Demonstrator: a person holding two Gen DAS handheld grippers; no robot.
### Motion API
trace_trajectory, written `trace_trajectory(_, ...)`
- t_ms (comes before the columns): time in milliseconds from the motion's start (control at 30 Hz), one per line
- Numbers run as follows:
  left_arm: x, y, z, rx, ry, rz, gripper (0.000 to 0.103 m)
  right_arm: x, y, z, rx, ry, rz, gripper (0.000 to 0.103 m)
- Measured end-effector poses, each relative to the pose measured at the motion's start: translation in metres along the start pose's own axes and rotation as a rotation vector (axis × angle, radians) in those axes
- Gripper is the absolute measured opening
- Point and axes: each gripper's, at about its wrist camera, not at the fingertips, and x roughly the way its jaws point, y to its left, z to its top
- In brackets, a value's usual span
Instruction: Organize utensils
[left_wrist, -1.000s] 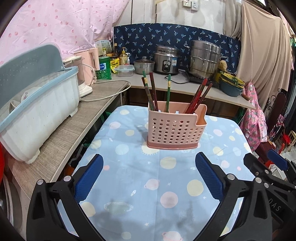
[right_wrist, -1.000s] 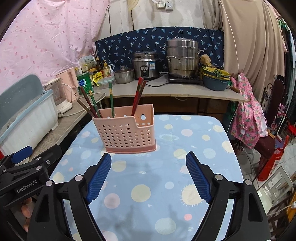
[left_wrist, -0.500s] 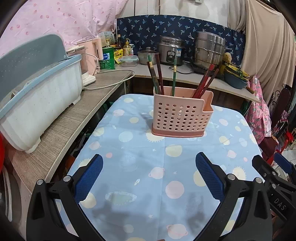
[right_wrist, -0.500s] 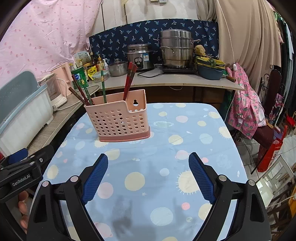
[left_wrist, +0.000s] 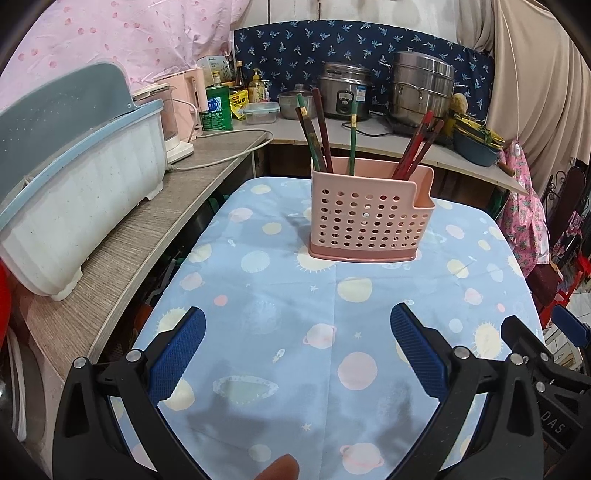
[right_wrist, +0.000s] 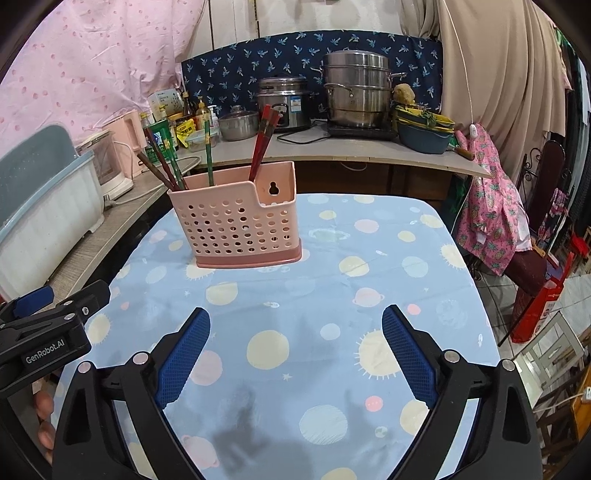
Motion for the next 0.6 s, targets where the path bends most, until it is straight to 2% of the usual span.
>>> trace_trajectory(600,0.0103,-0.0025,-0.0011,0.024,0.001,0.044,0.096,0.0102,0.0031,-0.0025,-0.005,0.014,-0.013,0.090)
